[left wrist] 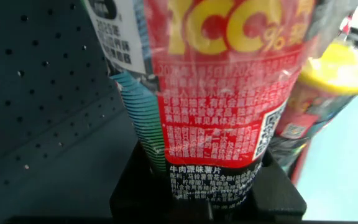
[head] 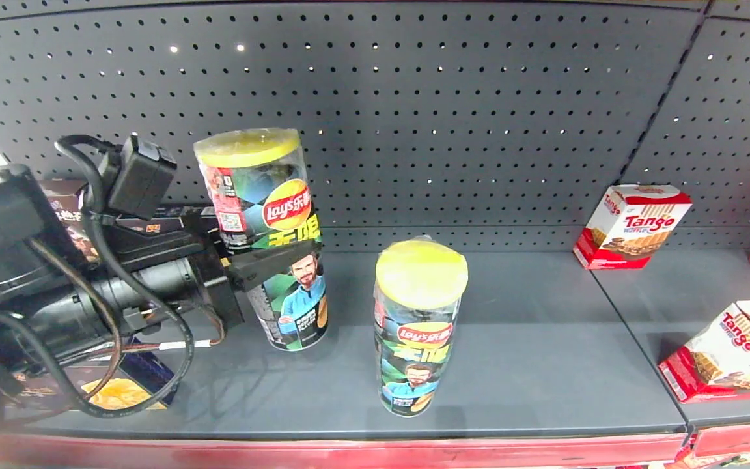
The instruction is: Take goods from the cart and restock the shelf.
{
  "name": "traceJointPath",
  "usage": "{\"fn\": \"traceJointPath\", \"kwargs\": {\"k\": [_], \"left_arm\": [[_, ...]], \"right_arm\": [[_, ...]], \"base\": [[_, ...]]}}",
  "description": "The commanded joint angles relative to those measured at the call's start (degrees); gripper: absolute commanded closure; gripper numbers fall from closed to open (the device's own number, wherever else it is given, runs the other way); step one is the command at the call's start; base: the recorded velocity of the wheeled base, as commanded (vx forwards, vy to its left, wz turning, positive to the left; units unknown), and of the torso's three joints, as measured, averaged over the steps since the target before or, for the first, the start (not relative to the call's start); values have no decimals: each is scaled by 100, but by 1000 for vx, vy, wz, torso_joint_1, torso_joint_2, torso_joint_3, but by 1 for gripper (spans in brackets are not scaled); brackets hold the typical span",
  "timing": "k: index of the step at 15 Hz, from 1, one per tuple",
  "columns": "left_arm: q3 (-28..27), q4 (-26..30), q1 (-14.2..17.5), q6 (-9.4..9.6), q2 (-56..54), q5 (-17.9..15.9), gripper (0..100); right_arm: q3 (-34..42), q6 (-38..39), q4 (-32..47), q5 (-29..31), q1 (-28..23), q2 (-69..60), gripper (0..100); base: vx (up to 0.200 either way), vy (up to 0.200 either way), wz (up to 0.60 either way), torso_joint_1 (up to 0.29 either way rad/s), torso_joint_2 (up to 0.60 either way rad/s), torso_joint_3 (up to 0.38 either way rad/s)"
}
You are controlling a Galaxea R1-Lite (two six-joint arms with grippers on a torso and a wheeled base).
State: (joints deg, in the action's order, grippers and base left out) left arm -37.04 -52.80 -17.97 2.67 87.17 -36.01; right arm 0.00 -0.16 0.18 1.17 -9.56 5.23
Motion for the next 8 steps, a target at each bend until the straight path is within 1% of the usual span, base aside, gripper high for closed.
{"fn": "traceJointPath", "kwargs": {"k": [1,2,3,6,7,8], "left_arm": [[-208,-2,127,172,529,-108,100],[-348,41,13,181,660,-125,100],[-489,33,-31,208,871,-117,100],[-1025,-11,-66,216,1328,-125,100],[-1359,-38,-102,216,1618,-125,100],[-1359,-38,-102,216,1618,-125,100]], "right_arm": [[0,-2,-1,-3,-2,31,0],[0,-2,-1,-3,-2,31,0],[0,-2,-1,6,7,31,0],[0,-2,-1,-3,7,31,0],[0,-2,-1,6,-2,31,0],[0,-2,-1,6,-2,31,0]], "base": [[0,0,0,0,0,0],[0,0,0,0,0,0],[0,0,0,0,0,0],[0,0,0,0,0,0],[0,0,0,0,0,0],[0,0,0,0,0,0]]}}
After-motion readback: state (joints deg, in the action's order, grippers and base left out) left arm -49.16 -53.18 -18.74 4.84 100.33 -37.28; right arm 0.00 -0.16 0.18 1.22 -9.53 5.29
